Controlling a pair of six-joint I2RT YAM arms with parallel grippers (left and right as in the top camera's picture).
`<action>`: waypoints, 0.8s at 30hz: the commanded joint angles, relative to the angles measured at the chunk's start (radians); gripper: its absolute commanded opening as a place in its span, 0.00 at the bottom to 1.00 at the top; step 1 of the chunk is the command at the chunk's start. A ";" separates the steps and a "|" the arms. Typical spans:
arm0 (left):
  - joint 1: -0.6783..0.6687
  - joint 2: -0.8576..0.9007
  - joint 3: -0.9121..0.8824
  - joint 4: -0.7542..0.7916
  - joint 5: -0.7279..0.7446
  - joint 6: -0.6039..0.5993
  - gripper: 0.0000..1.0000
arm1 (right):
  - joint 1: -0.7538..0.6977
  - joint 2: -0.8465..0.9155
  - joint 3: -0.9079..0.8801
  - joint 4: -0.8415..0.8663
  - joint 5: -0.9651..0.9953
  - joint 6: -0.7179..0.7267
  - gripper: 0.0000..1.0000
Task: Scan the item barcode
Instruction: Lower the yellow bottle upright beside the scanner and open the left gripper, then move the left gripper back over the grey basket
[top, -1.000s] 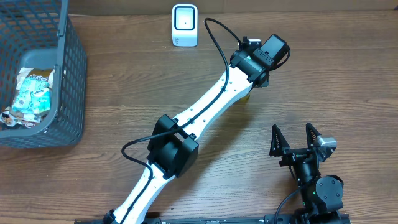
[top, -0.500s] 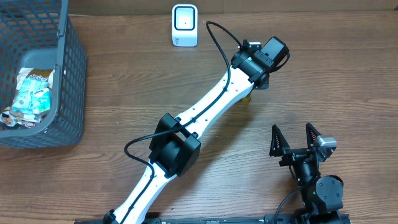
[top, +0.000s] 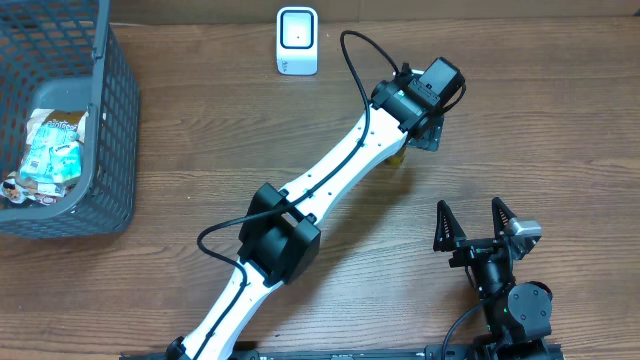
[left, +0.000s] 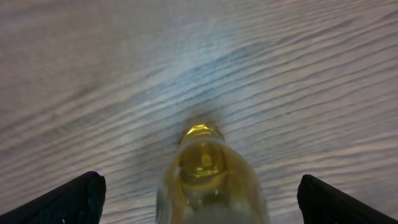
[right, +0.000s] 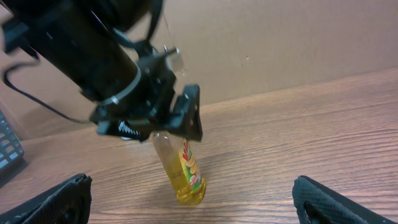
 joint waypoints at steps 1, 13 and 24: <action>0.011 -0.151 0.063 0.003 0.000 0.085 1.00 | 0.005 -0.010 -0.011 0.005 -0.002 -0.004 1.00; 0.068 -0.443 0.063 -0.224 -0.137 0.106 1.00 | 0.005 -0.010 -0.011 0.005 -0.002 -0.004 1.00; 0.256 -0.613 0.063 -0.499 -0.171 0.106 1.00 | 0.005 -0.010 -0.011 0.005 -0.002 -0.004 1.00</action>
